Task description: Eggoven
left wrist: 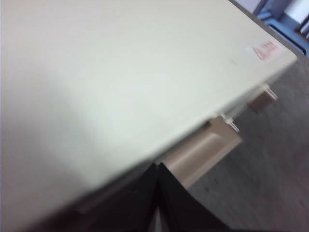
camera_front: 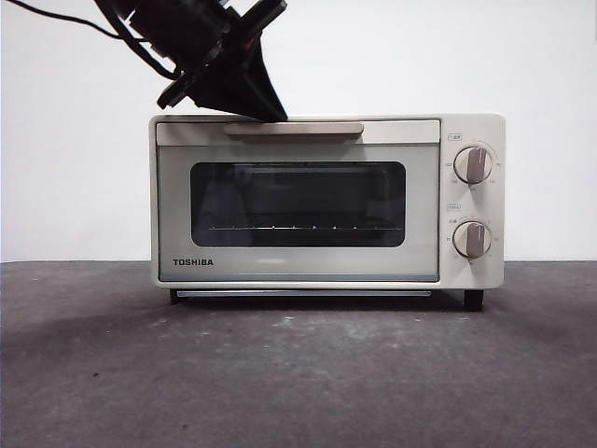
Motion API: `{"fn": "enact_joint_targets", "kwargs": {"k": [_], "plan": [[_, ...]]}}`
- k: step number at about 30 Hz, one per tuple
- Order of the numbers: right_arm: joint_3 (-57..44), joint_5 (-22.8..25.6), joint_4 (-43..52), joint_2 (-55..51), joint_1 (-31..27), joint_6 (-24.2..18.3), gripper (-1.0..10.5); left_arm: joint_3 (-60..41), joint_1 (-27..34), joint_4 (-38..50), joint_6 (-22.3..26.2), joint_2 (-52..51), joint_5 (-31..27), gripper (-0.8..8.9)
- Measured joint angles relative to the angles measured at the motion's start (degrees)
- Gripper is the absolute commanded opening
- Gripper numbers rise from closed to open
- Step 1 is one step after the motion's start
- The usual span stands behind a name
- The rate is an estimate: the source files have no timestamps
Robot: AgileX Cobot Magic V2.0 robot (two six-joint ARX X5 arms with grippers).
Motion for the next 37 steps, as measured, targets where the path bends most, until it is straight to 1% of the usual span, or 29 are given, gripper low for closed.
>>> {"fn": "enact_joint_targets", "kwargs": {"k": [4,8,14,17,20,22,24,26,28,32,34,37], "plan": [[0.0,0.0,0.0,0.0,0.0,0.0,0.0,0.3,-2.8,-3.4,1.8,-0.2,0.4,0.06],[0.0,0.0,0.0,0.0,0.0,0.0,0.0,0.3,-6.1,-9.2,2.3,-0.4,1.5,0.06],[0.0,0.0,0.0,0.0,0.0,0.0,0.0,-0.6,-10.2,-18.3,2.6,0.2,0.9,0.06],[0.0,0.0,0.0,0.5,0.0,0.0,0.0,-0.8,-11.5,-19.7,2.2,-0.2,0.3,0.06],[0.0,0.0,0.0,3.0,-1.0,0.0,0.0,-0.8,-11.1,-19.5,0.9,-4.2,0.0,0.06],[0.0,-0.8,0.2,5.6,-2.3,0.0,0.0,-0.8,-10.1,-19.7,0.4,-8.5,0.0,0.06],[0.0,-3.1,2.3,8.1,-3.4,0.0,0.0,-0.8,-7.8,-20.5,0.2,-12.7,0.0,0.06],[-0.7,-6.4,6.6,11.4,-4.3,0.0,0.0,-0.8,-5.0,-21.7,0.2,-15.9,0.2,0.06],[-1.8,-9.6,9.6,15.5,-5.0,0.0,0.0,-1.1,-1.9,-22.6,0.1,-18.9,2.1,0.06],[-2.1,-11.2,14.6,21.9,-5.4,0.0,0.0,-4.4,2.4,-22.7,0.1,-23.5,3.6,0.06],[-2.1,-12.3,17.9,25.0,-5.6,0.1,0.0,-7.5,4.7,-22.7,0.1,-25.8,4.3,0.06],[-2.1,-12.7,22.2,29.2,-5.7,0.4,0.0,-12.8,8.4,-22.6,0.1,-29.1,5.7,0.06]]}}
